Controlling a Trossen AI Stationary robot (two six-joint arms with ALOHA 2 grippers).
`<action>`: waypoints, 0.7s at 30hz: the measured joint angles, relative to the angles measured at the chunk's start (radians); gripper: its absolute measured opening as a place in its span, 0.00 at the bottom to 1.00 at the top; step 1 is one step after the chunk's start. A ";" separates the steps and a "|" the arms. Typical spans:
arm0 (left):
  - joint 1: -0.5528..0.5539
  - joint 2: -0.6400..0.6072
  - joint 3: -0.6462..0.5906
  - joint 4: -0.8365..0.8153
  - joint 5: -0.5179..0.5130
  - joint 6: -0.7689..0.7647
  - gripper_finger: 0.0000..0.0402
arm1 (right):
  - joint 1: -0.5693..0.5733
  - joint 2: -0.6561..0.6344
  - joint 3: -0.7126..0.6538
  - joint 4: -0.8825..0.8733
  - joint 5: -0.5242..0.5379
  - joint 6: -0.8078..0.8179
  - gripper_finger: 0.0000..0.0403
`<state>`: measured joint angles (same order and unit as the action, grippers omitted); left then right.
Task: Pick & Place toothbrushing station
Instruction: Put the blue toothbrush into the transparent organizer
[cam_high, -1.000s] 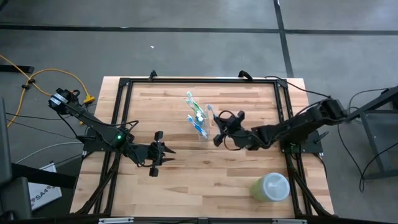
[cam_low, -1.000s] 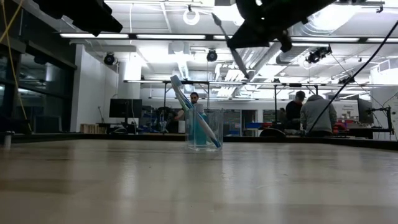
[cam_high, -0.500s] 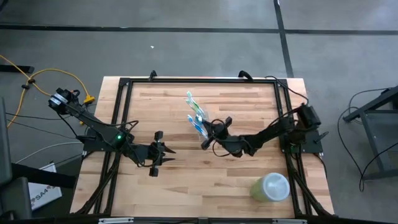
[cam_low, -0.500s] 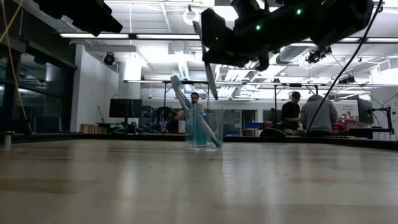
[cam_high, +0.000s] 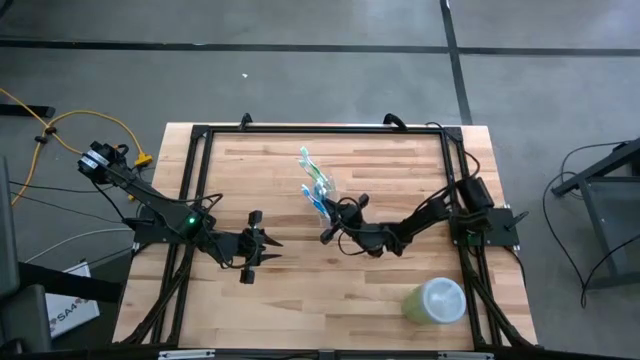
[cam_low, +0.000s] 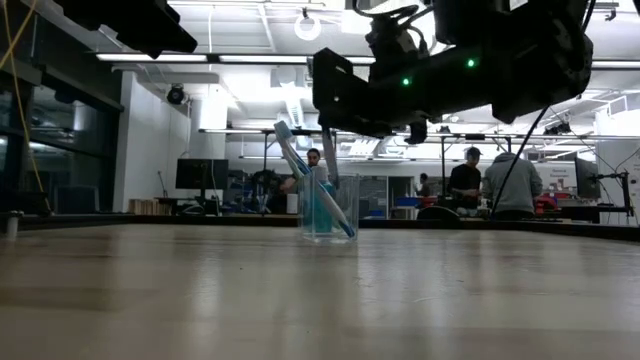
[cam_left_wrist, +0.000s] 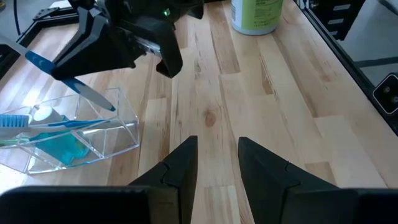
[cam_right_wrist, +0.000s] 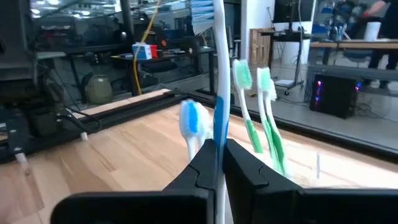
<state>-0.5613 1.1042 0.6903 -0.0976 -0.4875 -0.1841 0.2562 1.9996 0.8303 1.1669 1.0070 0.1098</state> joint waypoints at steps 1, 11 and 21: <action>0.000 0.000 0.000 0.000 0.000 0.000 0.27 | 0.002 0.001 0.000 -0.005 0.011 0.011 0.01; 0.000 0.000 0.000 0.000 0.000 0.000 0.27 | 0.033 0.001 0.000 -0.182 0.095 0.201 0.01; 0.000 0.000 0.000 0.000 0.000 0.000 0.27 | 0.032 0.001 0.000 -0.267 0.079 0.313 0.06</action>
<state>-0.5613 1.1042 0.6903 -0.0978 -0.4877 -0.1837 0.2878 2.0006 0.8302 0.9001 1.0864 0.4232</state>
